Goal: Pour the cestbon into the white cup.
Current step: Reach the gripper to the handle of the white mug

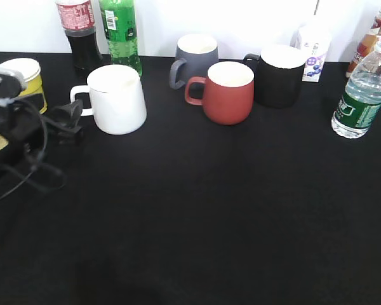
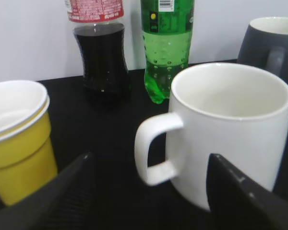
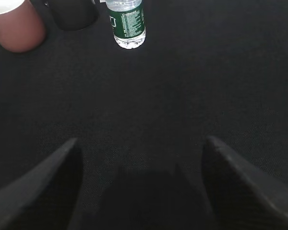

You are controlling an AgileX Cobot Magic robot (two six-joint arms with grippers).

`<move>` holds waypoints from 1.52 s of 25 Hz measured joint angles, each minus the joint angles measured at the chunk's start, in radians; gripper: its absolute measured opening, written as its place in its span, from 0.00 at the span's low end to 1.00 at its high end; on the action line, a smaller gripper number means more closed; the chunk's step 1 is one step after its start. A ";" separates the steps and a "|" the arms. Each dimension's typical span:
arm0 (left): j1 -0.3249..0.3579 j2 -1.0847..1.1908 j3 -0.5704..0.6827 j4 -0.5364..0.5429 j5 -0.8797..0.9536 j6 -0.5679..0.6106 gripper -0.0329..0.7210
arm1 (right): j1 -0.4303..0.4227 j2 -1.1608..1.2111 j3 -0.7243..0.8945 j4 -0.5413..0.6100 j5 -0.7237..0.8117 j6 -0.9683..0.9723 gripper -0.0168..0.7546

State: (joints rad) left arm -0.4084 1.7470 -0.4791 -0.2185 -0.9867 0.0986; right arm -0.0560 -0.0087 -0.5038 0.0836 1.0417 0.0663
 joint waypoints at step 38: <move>0.137 0.343 -0.377 0.227 0.001 -0.003 0.30 | 0.000 0.000 0.000 0.000 0.000 0.000 0.78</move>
State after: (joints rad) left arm -0.2711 2.0897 -0.8559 0.0082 -0.9856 0.0954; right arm -0.0560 -0.0087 -0.5038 0.0836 1.0417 0.0663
